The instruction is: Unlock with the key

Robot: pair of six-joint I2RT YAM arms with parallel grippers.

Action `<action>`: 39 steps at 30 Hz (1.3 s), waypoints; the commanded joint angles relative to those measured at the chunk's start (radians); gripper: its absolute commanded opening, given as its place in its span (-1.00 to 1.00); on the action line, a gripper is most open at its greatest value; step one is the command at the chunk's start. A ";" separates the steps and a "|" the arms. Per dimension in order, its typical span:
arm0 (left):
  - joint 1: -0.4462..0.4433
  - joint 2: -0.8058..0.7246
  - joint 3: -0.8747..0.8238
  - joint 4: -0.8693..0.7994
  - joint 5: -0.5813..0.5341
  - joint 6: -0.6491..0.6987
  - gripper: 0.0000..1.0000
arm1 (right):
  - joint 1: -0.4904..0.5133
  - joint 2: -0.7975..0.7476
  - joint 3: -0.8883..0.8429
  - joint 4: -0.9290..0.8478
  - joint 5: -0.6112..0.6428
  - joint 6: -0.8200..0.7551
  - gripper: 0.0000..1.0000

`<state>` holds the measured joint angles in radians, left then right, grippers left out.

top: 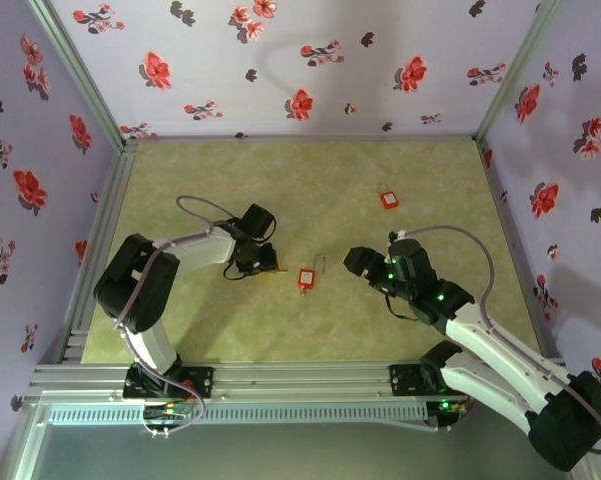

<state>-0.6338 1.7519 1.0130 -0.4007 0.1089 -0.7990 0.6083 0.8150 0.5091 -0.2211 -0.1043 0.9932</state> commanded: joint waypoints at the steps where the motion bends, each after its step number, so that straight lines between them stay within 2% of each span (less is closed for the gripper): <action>1: 0.009 0.025 0.034 -0.019 0.011 0.018 -0.71 | -0.005 -0.020 -0.012 0.023 0.015 0.007 0.52; 7: 0.013 0.033 0.019 0.029 0.043 0.007 -0.99 | -0.004 -0.022 -0.037 0.087 -0.004 0.025 0.51; 12: 0.012 -0.041 -0.055 0.147 0.089 -0.099 -1.00 | -0.002 0.011 -0.025 0.121 -0.016 0.032 0.51; 17: 0.010 -0.190 -0.183 0.361 0.142 -0.316 -1.00 | 0.034 0.092 -0.029 0.259 -0.028 0.075 0.52; 27: -0.009 -0.402 -0.338 0.587 0.104 -0.550 -1.00 | 0.119 0.348 0.008 0.567 -0.026 0.184 0.55; 31: -0.029 -0.452 -0.353 0.645 0.081 -0.553 -1.00 | 0.122 0.419 0.012 0.690 -0.021 0.289 0.56; 39: -0.114 -0.445 -0.394 0.826 0.029 -0.497 -1.00 | 0.112 0.581 0.032 0.934 -0.040 0.488 0.55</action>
<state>-0.7227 1.3148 0.6323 0.3206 0.1768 -1.3212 0.7246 1.3582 0.5167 0.5583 -0.1368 1.3678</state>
